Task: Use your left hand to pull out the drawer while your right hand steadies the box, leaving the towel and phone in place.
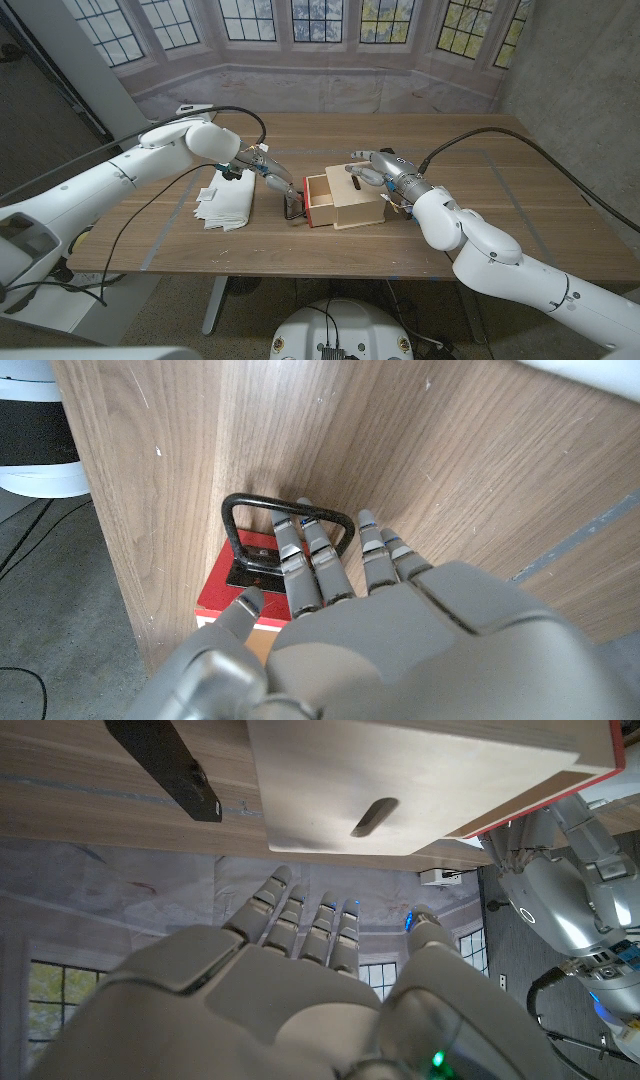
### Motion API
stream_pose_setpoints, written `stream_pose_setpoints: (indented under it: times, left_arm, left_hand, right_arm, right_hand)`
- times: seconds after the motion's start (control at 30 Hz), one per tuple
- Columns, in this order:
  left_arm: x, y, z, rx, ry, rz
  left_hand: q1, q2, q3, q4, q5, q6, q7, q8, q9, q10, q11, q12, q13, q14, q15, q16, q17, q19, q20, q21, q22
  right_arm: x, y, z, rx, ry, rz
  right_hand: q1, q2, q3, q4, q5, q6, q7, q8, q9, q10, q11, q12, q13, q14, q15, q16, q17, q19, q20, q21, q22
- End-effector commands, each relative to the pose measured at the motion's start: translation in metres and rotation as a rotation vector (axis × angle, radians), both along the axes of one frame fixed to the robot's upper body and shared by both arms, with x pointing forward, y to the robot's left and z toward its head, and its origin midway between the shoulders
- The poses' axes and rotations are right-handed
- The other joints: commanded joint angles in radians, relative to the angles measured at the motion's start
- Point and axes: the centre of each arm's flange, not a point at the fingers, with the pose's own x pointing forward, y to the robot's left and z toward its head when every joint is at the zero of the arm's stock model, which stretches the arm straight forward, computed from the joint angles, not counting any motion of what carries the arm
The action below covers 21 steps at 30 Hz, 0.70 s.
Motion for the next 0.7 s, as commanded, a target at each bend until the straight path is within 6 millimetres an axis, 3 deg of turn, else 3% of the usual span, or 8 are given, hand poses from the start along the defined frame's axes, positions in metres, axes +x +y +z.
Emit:
stream_pose_setpoints:
  times: [0.03,0.7]
  left_arm:
    - [-0.0001,0.0003,-0.0017,0.0,0.0,-0.002]
    - [-0.0009,0.0011,-0.0037,0.002,0.011,0.007]
  left_hand:
    - [0.0,0.008,0.005,-0.004,0.003,-0.005,0.0,-0.005,0.005,0.007,-0.003,-0.001,0.003,0.008,-0.002,0.0,0.004,0.004,-0.002,0.006,0.0]
    - [0.0,0.007,0.005,-0.004,0.003,-0.01,0.0,-0.005,0.005,0.006,-0.002,-0.002,0.003,0.008,-0.003,0.0,0.004,0.004,-0.001,0.005,0.0]
  right_arm:
    - [-0.0001,0.0061,-0.0002,-0.08,0.004,-0.025]
    - [0.0032,0.0079,-0.0089,-0.172,0.018,-0.079]
  right_hand:
    - [-0.016,0.0,-0.002,0.013,-0.003,0.003,-0.009,0.005,0.004,0.005,-0.013,0.001,-0.001,-0.01,0.003,0.002,0.003,-0.027,0.005,-0.004,0.002]
    - [-0.05,0.0,-0.013,0.032,-0.003,0.01,-0.016,0.007,0.003,0.017,-0.02,0.002,-0.001,-0.028,0.018,0.0,0.003,-0.107,0.012,-0.004,0.001]
